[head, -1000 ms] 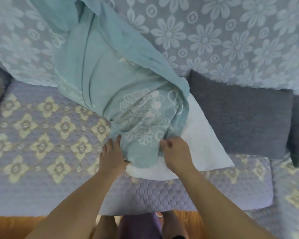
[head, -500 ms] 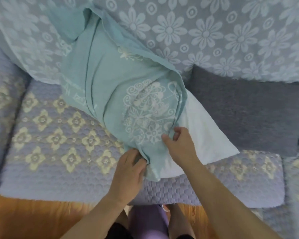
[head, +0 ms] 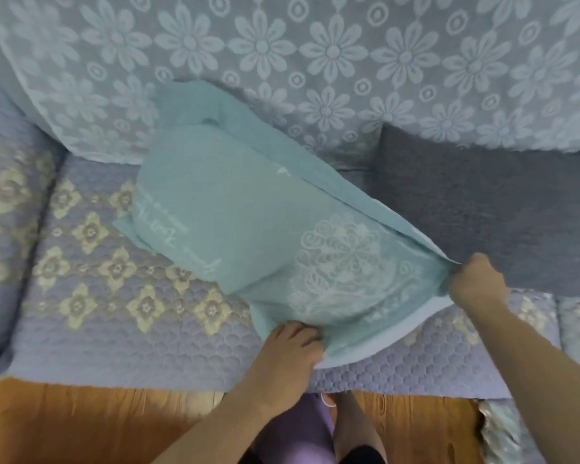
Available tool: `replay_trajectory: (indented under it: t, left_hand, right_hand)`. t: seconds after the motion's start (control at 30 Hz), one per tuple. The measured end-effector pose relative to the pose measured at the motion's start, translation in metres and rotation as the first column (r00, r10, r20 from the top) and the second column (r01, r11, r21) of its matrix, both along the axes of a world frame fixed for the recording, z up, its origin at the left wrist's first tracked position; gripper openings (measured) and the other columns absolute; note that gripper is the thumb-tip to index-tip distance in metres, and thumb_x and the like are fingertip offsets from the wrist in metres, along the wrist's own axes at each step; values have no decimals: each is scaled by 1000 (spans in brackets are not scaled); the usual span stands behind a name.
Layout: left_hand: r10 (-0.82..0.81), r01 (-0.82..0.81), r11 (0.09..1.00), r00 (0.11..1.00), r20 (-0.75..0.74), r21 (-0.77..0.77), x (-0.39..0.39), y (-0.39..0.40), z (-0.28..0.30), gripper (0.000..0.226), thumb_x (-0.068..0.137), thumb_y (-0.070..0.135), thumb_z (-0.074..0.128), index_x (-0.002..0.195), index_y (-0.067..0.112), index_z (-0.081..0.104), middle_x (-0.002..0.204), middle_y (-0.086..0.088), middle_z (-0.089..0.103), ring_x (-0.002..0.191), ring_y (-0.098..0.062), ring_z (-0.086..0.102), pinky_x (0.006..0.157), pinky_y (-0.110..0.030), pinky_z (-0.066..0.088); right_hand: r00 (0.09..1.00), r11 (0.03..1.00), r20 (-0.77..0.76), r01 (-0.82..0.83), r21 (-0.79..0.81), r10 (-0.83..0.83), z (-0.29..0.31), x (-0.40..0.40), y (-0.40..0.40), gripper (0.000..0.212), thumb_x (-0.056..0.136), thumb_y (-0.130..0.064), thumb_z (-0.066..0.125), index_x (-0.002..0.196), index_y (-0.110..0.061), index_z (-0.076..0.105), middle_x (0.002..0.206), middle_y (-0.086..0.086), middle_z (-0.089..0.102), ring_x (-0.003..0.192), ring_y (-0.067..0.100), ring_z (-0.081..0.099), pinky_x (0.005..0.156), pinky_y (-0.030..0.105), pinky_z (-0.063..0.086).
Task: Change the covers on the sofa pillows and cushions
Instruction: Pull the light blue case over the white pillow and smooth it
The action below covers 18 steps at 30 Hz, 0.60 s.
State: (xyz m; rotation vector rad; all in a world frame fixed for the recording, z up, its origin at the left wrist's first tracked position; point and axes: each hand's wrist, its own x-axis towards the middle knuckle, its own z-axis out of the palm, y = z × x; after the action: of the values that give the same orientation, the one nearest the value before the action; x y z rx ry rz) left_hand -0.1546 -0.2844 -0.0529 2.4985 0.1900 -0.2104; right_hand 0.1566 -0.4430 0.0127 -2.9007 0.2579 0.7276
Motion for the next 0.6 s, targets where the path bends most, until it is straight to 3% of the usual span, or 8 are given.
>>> replay_trajectory:
  t: [0.07,0.13,0.2,0.27,0.33,0.4,0.47,0.6]
  left_hand:
    - [51,-51,999,999,17,10,17,-5,-1,11,89,20,60,96,28,61,117,12,63,110,-16,51,96,-41,49]
    - [215,-214,977,975,48,-19,31,-1,3,11,93,25,51,95,28,62,121,14,63,114,-15,49,101,-40,45]
    - [312,-310,950,945,95,-39,36,0,7,17,94,25,48,99,28,64,129,15,61,121,-14,47,105,-35,37]
    - [294,-289,955,949,114,-61,37,-5,9,20,96,24,48,105,27,66,134,16,60,127,-14,45,109,-33,33]
    - [249,-242,966,966,68,-94,30,-17,7,16,97,24,50,105,27,64,138,13,57,132,-17,44,112,-39,36]
    - [261,-261,963,965,-13,-72,16,-26,0,7,95,23,58,98,29,58,145,5,51,137,-25,41,111,-46,41]
    - [329,-333,942,941,-81,-42,2,-28,-7,17,89,20,69,93,31,57,144,-4,46,133,-32,43,105,-50,46]
    - [399,-401,913,916,-37,-74,-2,-27,-7,13,90,17,71,90,28,65,138,-5,40,129,-25,39,105,-43,46]
  right_hand:
    - [999,993,33,12,118,-16,-8,-8,13,11,98,-13,50,105,-7,44,88,16,50,79,32,47,68,39,39]
    - [997,968,70,21,250,-40,-12,-18,26,12,99,-16,48,98,-6,54,86,12,53,80,30,49,67,37,38]
    - [976,898,75,154,413,-202,-13,-18,32,15,92,-19,54,88,-5,58,79,9,55,76,29,52,61,35,39]
    - [907,760,50,318,567,-417,-4,-21,43,21,88,-28,58,95,-8,57,81,3,57,77,27,56,63,33,44]
    - [884,695,64,317,645,-463,-7,-31,52,27,93,-37,58,106,-15,50,85,-2,55,77,19,56,65,29,45]
    - [968,825,78,158,542,-237,-8,-48,57,30,97,-40,57,115,-17,49,95,1,60,82,19,58,67,30,45]
    - [999,948,29,-43,317,35,-19,-46,36,28,101,-28,51,120,-8,56,105,15,65,94,34,61,72,34,44]
    - [997,996,3,74,45,-75,-25,3,-20,27,99,-18,49,114,0,64,114,26,64,106,43,61,79,41,48]
